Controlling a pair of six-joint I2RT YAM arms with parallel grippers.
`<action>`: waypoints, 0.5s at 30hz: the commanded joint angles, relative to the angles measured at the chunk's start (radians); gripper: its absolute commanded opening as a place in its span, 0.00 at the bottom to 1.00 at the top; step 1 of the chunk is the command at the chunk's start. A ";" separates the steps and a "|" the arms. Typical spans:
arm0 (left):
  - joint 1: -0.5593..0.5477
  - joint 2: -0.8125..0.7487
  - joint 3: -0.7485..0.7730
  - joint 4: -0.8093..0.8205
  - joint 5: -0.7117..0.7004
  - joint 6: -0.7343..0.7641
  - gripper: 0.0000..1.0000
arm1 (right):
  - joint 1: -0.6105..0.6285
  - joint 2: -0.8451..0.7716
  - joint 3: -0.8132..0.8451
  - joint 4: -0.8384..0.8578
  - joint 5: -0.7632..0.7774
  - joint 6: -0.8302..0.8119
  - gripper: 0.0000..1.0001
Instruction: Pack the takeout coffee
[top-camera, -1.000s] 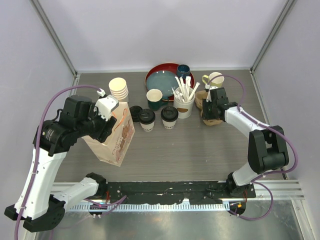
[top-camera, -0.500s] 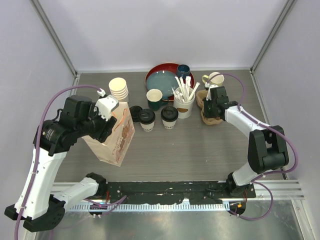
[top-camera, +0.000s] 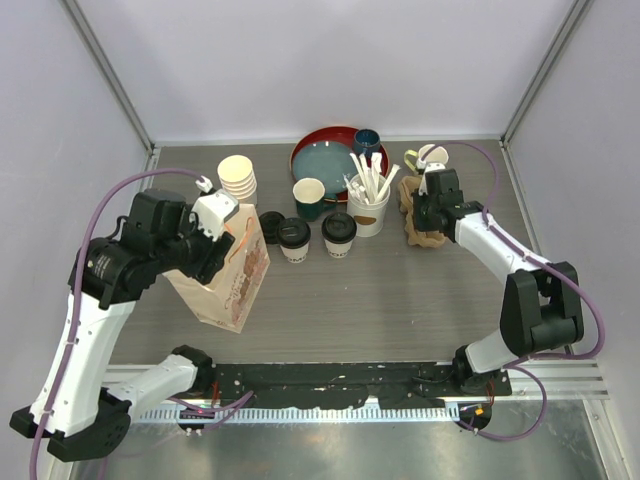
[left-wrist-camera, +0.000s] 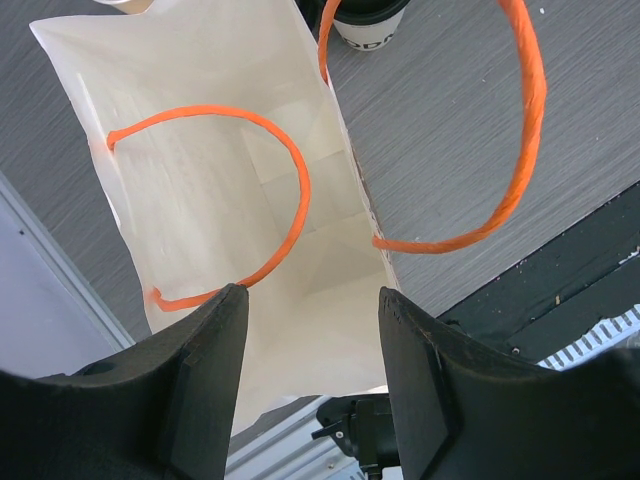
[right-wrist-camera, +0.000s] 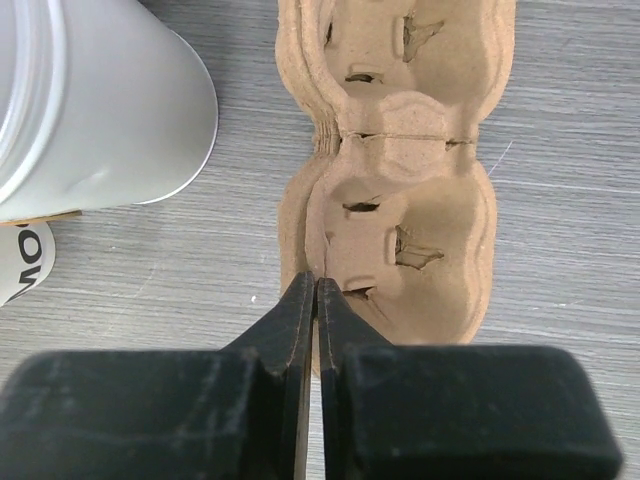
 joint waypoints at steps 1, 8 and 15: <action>0.004 0.000 0.025 -0.008 -0.003 0.011 0.58 | -0.001 -0.040 0.042 0.021 0.024 -0.013 0.01; 0.004 -0.002 0.023 -0.006 -0.003 0.011 0.58 | -0.001 0.026 0.007 0.039 -0.023 0.001 0.01; 0.004 0.005 0.028 -0.009 -0.012 0.013 0.58 | 0.004 0.003 -0.028 0.084 0.100 0.003 0.01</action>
